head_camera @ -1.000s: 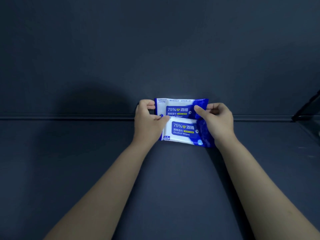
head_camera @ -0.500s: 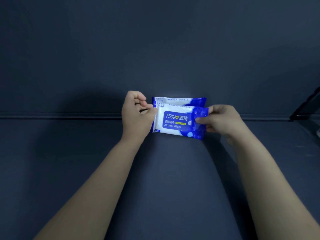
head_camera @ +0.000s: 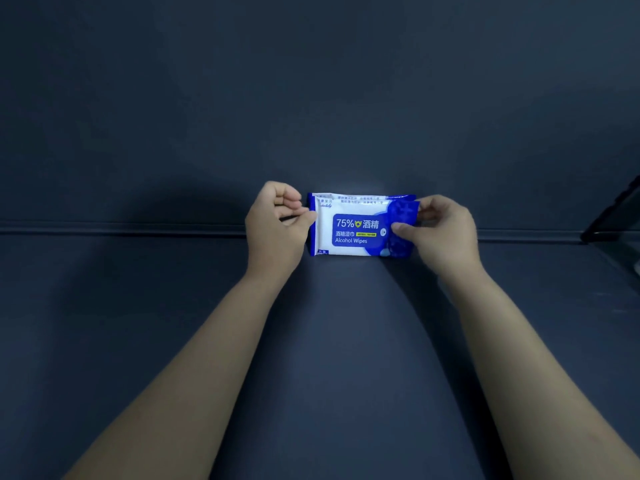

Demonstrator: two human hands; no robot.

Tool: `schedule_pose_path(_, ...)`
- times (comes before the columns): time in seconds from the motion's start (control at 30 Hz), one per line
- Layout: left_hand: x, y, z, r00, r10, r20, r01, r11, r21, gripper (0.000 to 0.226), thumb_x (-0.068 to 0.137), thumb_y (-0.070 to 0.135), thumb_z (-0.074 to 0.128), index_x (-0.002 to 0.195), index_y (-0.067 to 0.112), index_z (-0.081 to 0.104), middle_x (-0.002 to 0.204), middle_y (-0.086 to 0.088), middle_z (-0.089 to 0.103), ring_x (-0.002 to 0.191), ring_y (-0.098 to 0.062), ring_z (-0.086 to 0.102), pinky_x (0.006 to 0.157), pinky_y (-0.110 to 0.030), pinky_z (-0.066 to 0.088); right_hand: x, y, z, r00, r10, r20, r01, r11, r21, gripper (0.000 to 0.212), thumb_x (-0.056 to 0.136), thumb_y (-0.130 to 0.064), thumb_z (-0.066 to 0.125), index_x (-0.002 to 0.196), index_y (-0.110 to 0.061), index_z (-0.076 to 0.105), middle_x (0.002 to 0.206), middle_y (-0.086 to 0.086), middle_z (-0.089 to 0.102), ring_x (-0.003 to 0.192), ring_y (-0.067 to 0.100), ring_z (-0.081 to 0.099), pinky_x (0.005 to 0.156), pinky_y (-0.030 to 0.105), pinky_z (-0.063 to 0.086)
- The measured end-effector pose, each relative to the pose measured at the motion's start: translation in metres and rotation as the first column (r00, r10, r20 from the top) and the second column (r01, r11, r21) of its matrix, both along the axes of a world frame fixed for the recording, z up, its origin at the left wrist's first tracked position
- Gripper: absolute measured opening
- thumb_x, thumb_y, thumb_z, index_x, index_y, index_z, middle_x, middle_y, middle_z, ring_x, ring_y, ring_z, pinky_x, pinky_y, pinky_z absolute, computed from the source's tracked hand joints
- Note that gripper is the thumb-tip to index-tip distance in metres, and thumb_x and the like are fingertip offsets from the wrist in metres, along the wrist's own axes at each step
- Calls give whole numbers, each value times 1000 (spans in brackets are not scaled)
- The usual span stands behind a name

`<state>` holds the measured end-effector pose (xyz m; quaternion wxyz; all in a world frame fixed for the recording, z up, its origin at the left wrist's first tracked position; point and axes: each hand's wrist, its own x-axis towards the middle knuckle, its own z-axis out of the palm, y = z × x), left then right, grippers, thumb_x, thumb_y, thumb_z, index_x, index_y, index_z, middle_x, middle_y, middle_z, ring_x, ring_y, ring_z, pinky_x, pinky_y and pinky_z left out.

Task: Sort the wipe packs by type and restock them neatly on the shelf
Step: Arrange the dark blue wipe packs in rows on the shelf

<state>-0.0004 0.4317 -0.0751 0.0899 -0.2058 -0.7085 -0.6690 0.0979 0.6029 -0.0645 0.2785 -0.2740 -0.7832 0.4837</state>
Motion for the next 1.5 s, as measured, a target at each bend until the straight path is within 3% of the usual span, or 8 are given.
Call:
schedule_pose_path(0.23,-4,-4,3,993,-11,116,43,962,-271,34,76,17,77,99,15,52,94,7,61,72,-8,62,67,-19,50,-5,2,-7,997,34,76,-34,999,-10,29,75,-1,76,73,-20,55,75,-4,60,68,12,56,78,35,53)
schedule_pose_path(0.43,-6,-14,9,938,-14,346,256,701,-666,51,59,43,85,90,14,56,91,3,66,82,-16,61,79,-36,52,-6,4,-8,998,23,54,-22,1000,-16,26,75,-4,77,77,-19,56,72,-5,59,64,10,55,75,31,51)
schedule_pose_path(0.63,-1,-8,10,909,-35,416,318,702,-637,39,65,34,86,88,8,67,83,-4,60,75,-17,51,72,-29,40,-5,9,-7,963,74,260,-27,983,-183,41,66,-11,85,87,-18,51,93,2,64,93,24,66,82,45,55)
schedule_pose_path(0.8,-1,-2,1,983,7,184,106,798,-593,26,86,34,66,101,15,58,99,7,63,92,-13,60,81,-28,45,-5,4,-10,966,-35,255,-19,978,207,28,86,-34,68,101,-15,55,90,-7,58,89,16,58,77,30,44)
schedule_pose_path(1.07,-1,1,-3,999,-32,43,49,867,-495,31,97,21,50,80,-6,51,69,-16,57,66,-33,51,62,-38,43,-5,3,-9,985,1,173,-46,966,253,22,96,-25,53,81,-8,53,81,5,65,77,23,57,57,27,36)
schedule_pose_path(1.17,-2,-1,0,998,-21,55,48,836,-547,31,95,20,52,81,-7,52,66,-10,52,62,-20,43,60,-32,36,-5,4,-8,973,2,230,-61,966,251,24,96,-24,53,83,-4,55,78,8,66,75,27,58,57,27,38)
schedule_pose_path(1.37,-1,-2,0,988,-18,152,105,801,-590,22,86,18,61,89,-4,57,82,-15,67,80,-31,65,72,-42,51,-5,2,-11,951,-37,307,-37,972,233,24,91,-33,59,81,-12,54,68,-6,54,70,20,54,52,26,34)
schedule_pose_path(1.5,3,-5,4,986,-51,158,141,758,-637,23,80,20,71,96,7,59,88,-3,68,80,-18,63,68,-31,49,-2,0,-7,925,34,378,-98,984,151,29,80,-42,71,82,-17,57,75,-9,61,73,14,58,57,29,39)
